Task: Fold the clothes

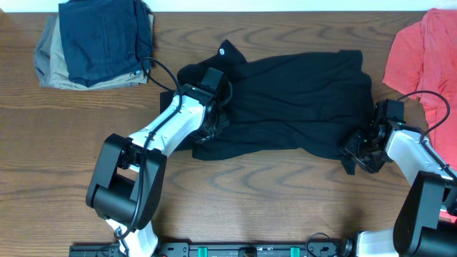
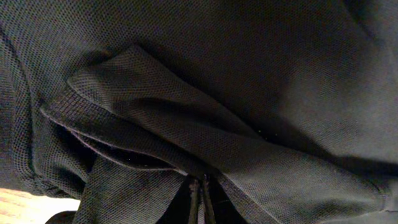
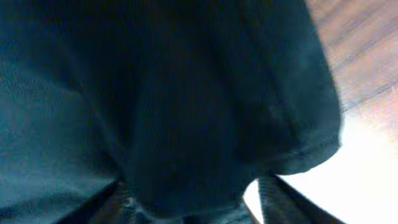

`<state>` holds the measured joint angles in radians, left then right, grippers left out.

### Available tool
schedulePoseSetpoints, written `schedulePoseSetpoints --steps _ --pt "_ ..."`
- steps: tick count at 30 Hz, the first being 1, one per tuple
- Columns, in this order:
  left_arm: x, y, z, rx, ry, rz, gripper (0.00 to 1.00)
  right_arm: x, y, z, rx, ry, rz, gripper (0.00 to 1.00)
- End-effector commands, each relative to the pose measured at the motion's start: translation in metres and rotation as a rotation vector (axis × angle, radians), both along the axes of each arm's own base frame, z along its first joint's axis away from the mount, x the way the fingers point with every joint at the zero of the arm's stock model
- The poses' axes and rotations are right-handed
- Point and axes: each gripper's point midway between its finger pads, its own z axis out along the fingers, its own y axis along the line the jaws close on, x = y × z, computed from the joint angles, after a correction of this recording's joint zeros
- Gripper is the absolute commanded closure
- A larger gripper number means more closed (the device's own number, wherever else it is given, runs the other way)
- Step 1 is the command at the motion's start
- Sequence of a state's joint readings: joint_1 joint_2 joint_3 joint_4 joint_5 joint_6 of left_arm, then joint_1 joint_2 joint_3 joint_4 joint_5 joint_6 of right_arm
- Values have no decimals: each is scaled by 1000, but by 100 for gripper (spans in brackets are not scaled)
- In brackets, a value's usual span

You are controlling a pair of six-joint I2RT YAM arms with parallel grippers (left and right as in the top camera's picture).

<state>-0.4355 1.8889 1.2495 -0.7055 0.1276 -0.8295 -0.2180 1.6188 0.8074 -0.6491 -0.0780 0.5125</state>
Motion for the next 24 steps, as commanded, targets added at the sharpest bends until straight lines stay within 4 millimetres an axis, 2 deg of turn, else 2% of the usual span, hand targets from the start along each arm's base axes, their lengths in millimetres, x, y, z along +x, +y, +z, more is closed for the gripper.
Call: schedulePoseSetpoints --steps 1,5,12,16,20,23,24 --pt "-1 3 7 7 -13 -23 94 -6 0 -8 3 25 -8 55" --pt "-4 4 13 8 -13 -24 94 -4 -1 -5 1 20 0 64" --pt "-7 6 43 -11 -65 -48 94 -6 -6 5 -23 49 -3 76" --pt "-16 10 57 -10 -67 -61 94 -10 -13 16 -58 86 -7 86" --pt "-27 15 61 5 -40 -75 94 -9 -14 29 -58 96 -9 99" --pt "-31 16 60 13 -22 -87 94 -9 -17 39 -57 104 -17 96" --pt "-32 16 60 14 -18 -87 89 -9 -18 41 -56 105 -13 96"
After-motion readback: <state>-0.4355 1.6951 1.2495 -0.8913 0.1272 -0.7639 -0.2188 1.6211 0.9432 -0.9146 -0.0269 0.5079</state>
